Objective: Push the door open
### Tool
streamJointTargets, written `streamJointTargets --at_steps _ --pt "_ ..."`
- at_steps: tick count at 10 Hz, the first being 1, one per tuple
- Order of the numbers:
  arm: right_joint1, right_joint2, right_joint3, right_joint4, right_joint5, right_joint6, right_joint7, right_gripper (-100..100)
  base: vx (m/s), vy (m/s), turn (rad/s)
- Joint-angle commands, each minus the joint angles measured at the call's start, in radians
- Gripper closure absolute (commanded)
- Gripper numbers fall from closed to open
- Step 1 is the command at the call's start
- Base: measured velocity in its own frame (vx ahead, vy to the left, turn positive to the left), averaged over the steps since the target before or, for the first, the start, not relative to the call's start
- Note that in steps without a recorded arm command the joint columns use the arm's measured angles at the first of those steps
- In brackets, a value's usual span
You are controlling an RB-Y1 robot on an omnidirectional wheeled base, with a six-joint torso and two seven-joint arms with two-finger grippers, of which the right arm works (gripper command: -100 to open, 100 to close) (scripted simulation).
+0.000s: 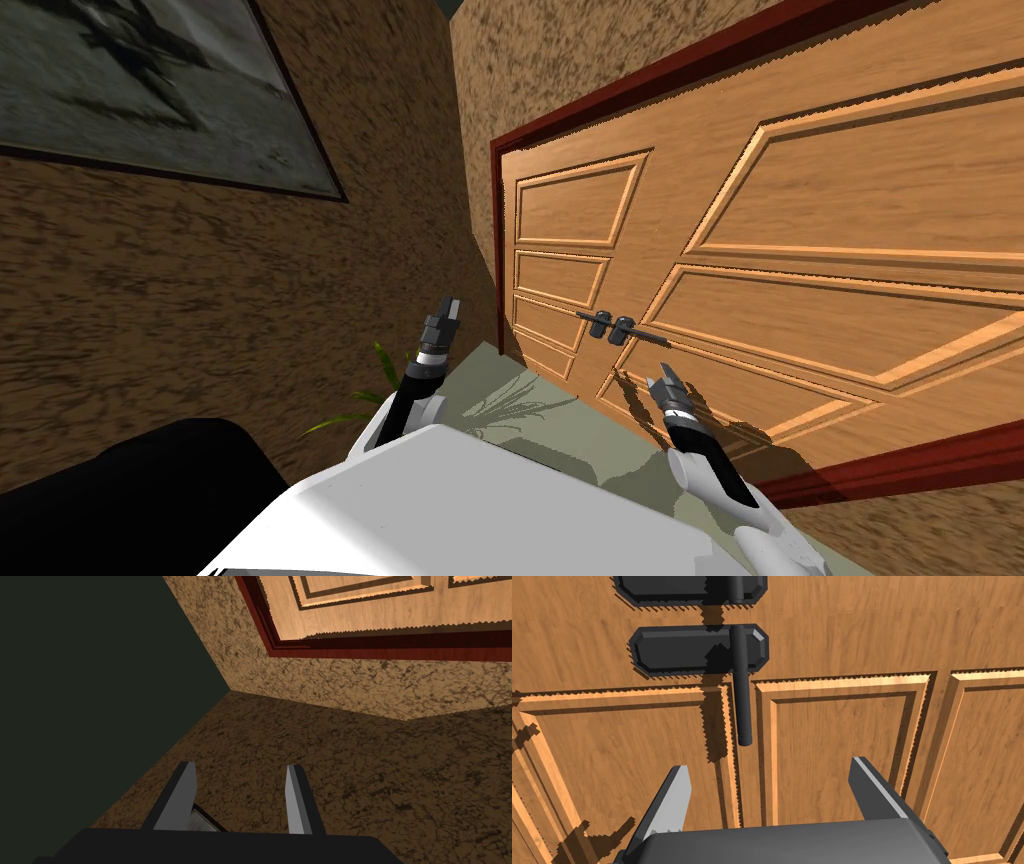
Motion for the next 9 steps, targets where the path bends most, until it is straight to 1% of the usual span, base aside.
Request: streamJointTargets --at_steps 1,2,3,5,7,8,9 --pt "-0.020 -0.015 -0.001 0.045 -0.007 -0.006 -0.008 -100 0.060 -0.007 0.036" --pt "-0.031 -0.024 -0.002 0.070 -0.011 -0.008 -0.012 -100 0.100 0.001 0.038" --pt "-0.048 -0.038 -0.005 0.110 -0.018 -0.011 -0.019 -100 0.134 -0.013 0.047" --pt "-0.065 -0.052 -0.007 0.150 -0.026 -0.015 -0.025 -100 0.127 -0.012 0.031" --pt "-0.089 -0.072 -0.010 0.205 -0.036 -0.019 -0.034 -100 0.128 0.007 0.038" --pt "-0.089 -0.072 -0.010 0.205 -0.036 -0.019 -0.034 -100 0.097 0.003 0.012" --pt "-0.094 -0.077 -0.011 0.219 -0.038 -0.021 -0.036 -100 0.066 0.001 0.008"
